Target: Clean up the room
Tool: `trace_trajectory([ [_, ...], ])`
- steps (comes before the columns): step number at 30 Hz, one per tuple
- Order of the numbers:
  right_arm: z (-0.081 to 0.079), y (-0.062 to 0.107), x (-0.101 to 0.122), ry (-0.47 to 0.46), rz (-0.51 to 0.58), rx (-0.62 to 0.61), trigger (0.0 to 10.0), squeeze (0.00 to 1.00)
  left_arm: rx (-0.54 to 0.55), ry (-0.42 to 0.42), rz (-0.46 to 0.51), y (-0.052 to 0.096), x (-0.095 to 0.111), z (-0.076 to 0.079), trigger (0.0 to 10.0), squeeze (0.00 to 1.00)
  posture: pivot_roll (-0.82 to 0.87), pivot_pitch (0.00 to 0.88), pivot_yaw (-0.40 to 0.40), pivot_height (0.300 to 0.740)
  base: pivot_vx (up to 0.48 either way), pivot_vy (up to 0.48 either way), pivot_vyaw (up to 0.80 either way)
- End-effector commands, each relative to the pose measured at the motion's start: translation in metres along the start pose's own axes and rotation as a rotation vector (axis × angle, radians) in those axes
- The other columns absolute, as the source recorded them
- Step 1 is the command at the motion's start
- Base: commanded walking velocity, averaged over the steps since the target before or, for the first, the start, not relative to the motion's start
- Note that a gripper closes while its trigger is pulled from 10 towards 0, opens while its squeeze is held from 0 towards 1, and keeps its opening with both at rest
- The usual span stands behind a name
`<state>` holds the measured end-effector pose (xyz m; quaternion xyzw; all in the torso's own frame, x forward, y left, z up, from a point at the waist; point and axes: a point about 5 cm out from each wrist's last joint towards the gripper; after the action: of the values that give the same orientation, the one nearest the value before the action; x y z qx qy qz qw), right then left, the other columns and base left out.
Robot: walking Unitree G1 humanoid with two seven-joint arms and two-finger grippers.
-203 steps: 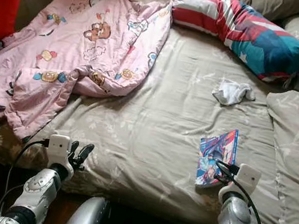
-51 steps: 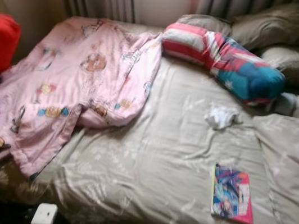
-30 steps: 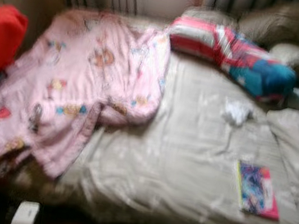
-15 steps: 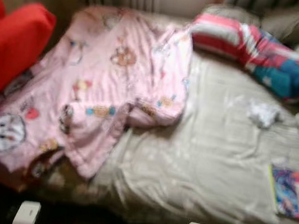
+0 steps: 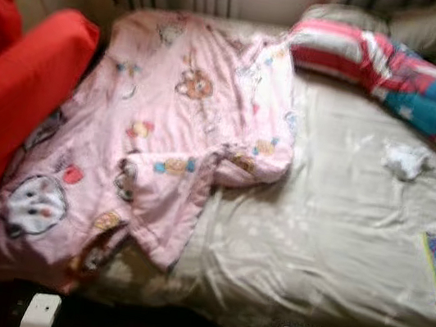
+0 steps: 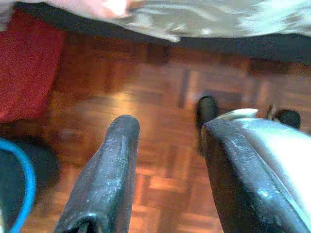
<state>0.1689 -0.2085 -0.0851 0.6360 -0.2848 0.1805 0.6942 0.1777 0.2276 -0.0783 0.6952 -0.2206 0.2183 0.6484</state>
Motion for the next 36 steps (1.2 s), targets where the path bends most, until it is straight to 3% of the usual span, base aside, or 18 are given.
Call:
trace_trajectory([
  [1,0.005,0.003,-0.011,-0.011,-0.038,-0.018,10.0,0.00,-0.003,0.000,-0.035,0.002,-0.011,0.002,10.0,0.00,-0.06,0.149,0.070,0.738,0.000,0.379,0.00],
  [22,0.002,0.003,-0.013,-0.022,-0.040,-0.025,10.0,0.00,-0.012,-0.016,-0.036,0.002,-0.012,0.003,10.0,0.00,-0.07,0.125,0.067,0.738,0.000,0.358,0.00],
  [36,0.014,0.004,-0.012,0.004,-0.039,-0.026,10.0,0.00,-0.033,-0.019,-0.021,0.001,-0.010,0.006,10.0,0.00,-0.06,0.155,0.060,0.738,0.000,0.000,0.03],
])
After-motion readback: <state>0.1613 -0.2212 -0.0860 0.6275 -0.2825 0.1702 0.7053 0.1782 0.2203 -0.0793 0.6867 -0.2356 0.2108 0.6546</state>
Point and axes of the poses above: a point about 5 cm out from each wrist's last joint towards the gripper, its own y axis pointing back from the gripper into the wrist, its own x axis along the axis of the wrist's last joint, z = x × y, and after that the axes turned 4 degrees about -y, right-handed
